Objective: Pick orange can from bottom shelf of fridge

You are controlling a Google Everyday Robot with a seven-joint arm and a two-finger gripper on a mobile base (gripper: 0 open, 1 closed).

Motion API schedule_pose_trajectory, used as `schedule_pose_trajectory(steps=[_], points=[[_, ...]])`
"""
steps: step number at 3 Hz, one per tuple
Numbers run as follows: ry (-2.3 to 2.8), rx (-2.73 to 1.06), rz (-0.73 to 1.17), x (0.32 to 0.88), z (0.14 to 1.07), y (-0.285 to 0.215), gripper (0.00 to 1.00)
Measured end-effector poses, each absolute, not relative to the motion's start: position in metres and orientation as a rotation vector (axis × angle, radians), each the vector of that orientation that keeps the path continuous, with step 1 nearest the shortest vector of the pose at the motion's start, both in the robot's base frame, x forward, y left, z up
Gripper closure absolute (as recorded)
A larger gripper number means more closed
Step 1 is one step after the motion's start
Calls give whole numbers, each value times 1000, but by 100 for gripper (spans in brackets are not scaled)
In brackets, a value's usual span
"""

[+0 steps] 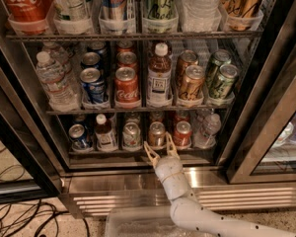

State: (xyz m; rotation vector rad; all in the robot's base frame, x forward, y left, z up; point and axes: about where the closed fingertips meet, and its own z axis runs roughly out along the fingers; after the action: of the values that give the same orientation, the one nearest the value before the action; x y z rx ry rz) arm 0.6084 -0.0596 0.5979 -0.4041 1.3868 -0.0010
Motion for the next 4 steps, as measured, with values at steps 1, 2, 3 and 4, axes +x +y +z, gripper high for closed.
schedule_pose_trajectory(steps=[1,2,3,4], points=[[1394,-376,6,618,600,-62,41],[1406,-353,25,625,602,-63,42],[1419,-338,39,632,601,-61,42],[1429,-333,56,638,598,-58,43]])
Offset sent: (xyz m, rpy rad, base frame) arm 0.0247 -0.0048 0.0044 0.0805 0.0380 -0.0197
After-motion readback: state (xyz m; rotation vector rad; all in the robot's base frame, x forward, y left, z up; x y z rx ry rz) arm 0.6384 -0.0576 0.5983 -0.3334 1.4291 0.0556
